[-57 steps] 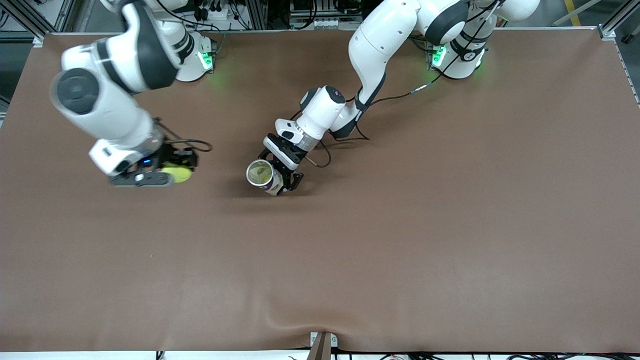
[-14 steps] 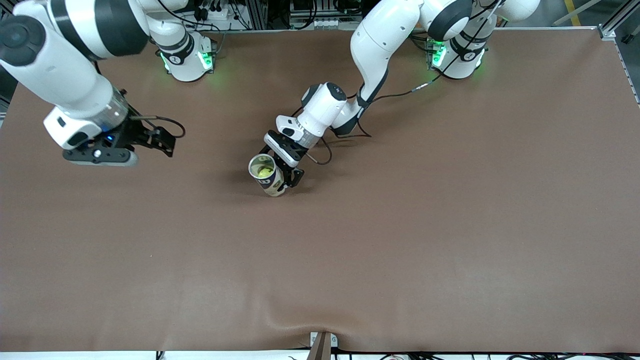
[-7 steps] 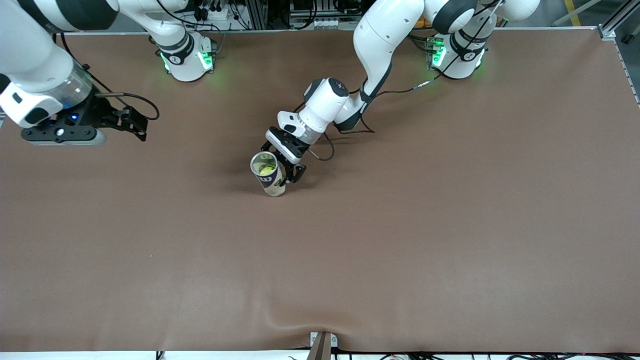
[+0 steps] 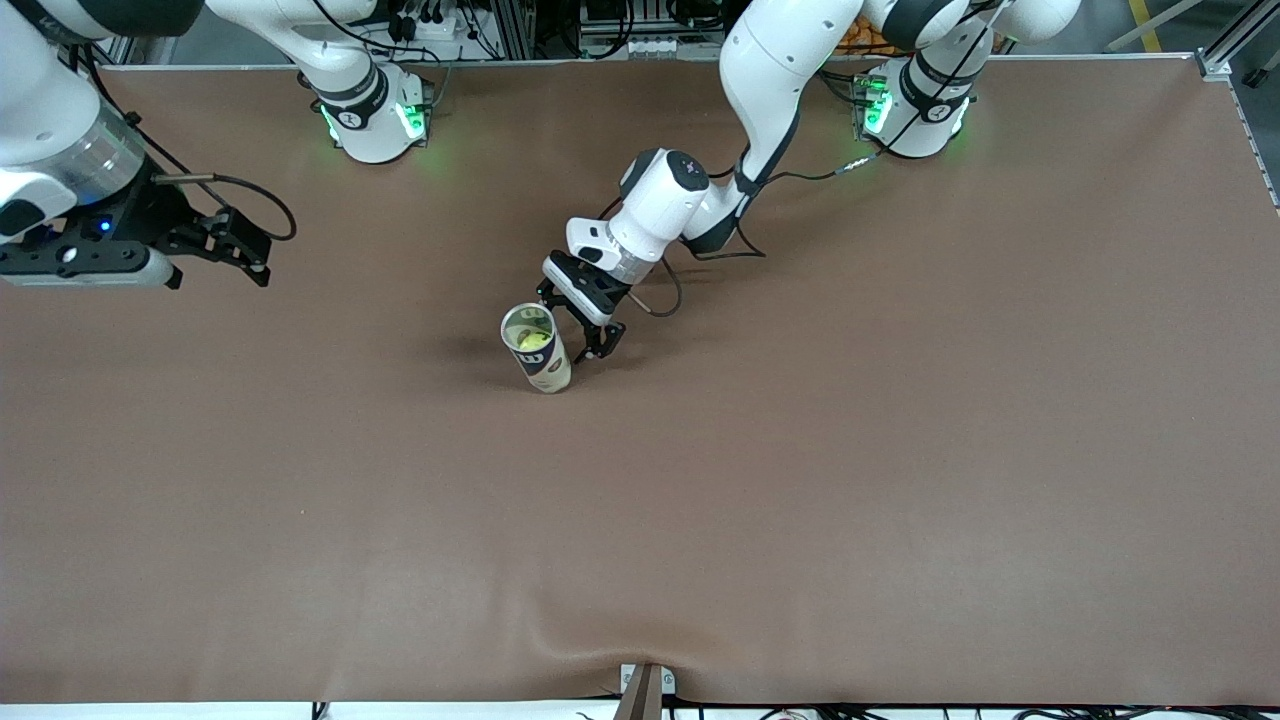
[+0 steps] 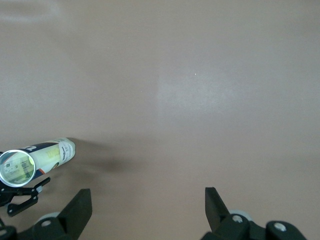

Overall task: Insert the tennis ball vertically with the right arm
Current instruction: 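Lower the can upright onto the table while the right gripper retracts, then open the left gripper and release the standing can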

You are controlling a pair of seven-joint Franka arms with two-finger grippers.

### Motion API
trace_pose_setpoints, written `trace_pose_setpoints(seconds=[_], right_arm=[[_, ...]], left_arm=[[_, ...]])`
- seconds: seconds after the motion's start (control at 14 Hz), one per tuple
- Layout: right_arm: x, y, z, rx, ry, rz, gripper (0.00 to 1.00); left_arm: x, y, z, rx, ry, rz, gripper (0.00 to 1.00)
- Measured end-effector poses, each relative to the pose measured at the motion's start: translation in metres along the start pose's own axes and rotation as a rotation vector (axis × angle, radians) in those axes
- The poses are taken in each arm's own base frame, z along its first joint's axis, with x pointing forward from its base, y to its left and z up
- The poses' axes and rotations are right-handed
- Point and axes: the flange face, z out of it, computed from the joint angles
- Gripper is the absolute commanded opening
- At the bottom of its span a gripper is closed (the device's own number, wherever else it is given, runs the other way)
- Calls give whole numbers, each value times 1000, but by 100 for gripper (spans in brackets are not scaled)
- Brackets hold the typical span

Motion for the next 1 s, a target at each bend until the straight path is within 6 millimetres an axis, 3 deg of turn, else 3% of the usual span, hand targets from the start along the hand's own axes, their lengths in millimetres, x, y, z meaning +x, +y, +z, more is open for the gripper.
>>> trace_pose_setpoints(seconds=[0.29,0.5,0.79,1.0], right_arm=[[7,9,1,1,0,16,100],[12,34,-9,1,25,17,100],[14,73,-39,-3,13,41,100],[8,73,-45,-4,-34,37,100]], left_arm=[[-19,-14,-19,-33,-158,-57,100],[-17,-42,-37,-59,-280,-131,100],[11,-116,-71,-51,-386,-235,100],[38,-187,-111,-9,-441,-243,100]])
